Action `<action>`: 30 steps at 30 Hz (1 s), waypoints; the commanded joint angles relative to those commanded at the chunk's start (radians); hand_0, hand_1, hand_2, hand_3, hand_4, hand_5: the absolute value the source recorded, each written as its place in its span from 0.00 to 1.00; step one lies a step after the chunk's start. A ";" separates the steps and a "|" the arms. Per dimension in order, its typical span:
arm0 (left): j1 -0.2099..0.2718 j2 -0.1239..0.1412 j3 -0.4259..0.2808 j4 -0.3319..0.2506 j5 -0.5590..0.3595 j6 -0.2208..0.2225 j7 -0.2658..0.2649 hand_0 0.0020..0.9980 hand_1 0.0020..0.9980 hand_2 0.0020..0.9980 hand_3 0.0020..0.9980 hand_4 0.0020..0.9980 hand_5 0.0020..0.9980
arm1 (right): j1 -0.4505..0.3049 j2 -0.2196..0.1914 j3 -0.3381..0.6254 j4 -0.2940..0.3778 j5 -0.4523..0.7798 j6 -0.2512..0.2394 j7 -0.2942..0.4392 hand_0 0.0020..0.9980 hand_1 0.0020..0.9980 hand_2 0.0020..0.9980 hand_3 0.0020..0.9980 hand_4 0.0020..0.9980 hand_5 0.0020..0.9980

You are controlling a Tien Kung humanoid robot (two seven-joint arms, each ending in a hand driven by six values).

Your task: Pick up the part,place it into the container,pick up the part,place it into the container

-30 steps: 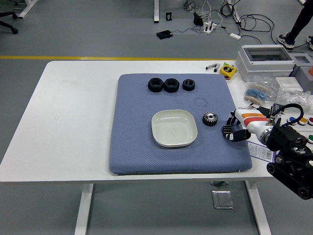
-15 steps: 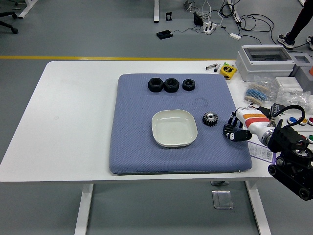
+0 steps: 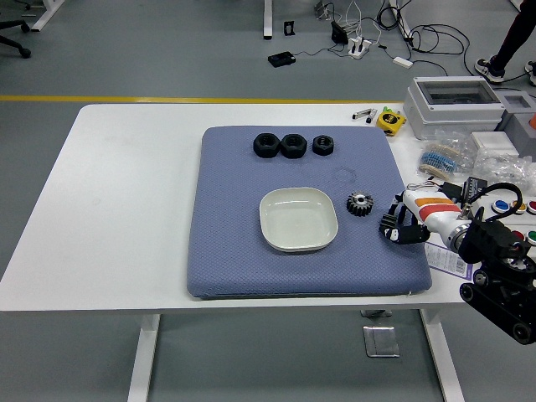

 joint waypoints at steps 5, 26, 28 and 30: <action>0.000 0.000 0.000 0.000 0.000 0.000 0.000 0.62 0.59 0.67 0.60 0.58 0.58 | 0.002 -0.006 0.013 0.018 0.002 -0.002 0.002 0.09 0.30 0.43 0.48 0.77 0.37; 0.003 0.001 -0.002 0.001 0.000 0.000 0.001 0.62 0.59 0.66 0.60 0.58 0.58 | -0.006 -0.014 0.038 0.111 -0.065 -0.036 -0.025 0.18 0.37 0.47 0.51 0.73 0.43; 0.003 0.000 -0.004 0.000 0.006 0.000 0.004 0.62 0.59 0.66 0.60 0.58 0.58 | -0.007 -0.012 0.038 0.111 -0.074 -0.026 -0.029 0.35 0.54 0.64 0.64 0.91 0.44; 0.002 0.000 -0.006 0.000 0.012 0.000 0.007 0.62 0.59 0.66 0.60 0.58 0.58 | -0.007 -0.011 0.038 0.111 -0.079 -0.026 -0.027 0.35 0.54 0.64 0.64 0.91 0.44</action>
